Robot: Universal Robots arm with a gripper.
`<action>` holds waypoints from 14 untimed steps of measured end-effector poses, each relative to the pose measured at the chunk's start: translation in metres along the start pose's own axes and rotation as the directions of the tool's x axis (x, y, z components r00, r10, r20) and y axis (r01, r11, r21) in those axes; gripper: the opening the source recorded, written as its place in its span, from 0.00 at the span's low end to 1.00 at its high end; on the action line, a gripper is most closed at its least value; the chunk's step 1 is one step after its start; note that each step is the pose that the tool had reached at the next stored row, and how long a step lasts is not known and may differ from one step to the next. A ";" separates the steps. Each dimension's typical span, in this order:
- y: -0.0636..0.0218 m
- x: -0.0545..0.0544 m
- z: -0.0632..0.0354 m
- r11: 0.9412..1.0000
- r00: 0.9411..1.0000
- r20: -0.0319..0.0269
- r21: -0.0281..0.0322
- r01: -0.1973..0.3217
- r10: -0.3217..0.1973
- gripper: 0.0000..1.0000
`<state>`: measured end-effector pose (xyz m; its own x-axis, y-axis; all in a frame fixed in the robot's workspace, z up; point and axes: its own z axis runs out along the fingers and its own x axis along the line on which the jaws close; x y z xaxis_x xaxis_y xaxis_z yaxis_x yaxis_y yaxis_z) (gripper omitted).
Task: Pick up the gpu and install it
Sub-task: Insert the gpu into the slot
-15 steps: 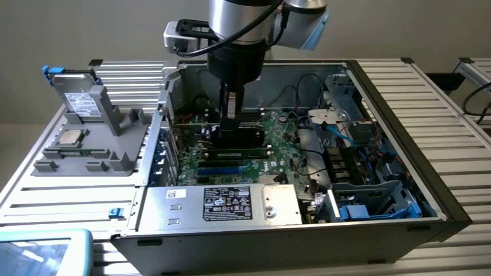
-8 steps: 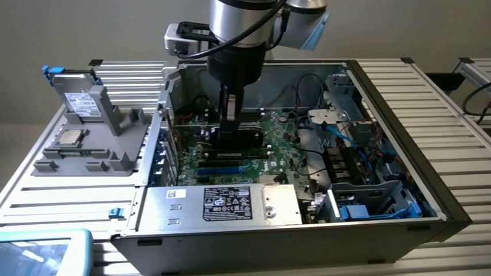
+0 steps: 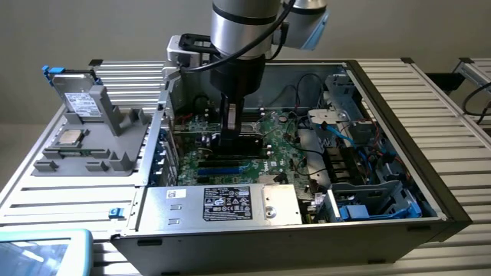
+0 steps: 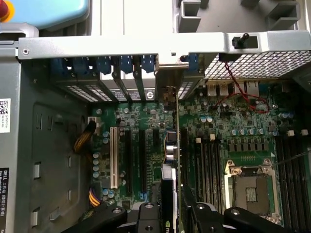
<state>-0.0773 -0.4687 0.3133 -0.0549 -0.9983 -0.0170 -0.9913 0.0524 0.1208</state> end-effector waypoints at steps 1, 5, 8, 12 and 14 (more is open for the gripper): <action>-0.0002 0.001 0.0017 1.000 1.000 0.000 0.000 0.000 0.000 0.28; -0.0008 0.002 0.0063 1.000 1.000 0.000 -0.001 0.000 0.000 0.28; -0.0007 0.002 0.0073 1.000 1.000 0.000 -0.001 0.000 0.000 0.28; 0.0000 0.002 0.0148 1.000 1.000 0.000 -0.001 0.000 0.000 0.28; -0.0001 0.002 0.0183 1.000 1.000 0.000 -0.001 0.000 0.000 0.28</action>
<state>-0.0795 -0.4706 0.2950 -0.0549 -0.9983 -0.0169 -0.9912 0.0525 0.1214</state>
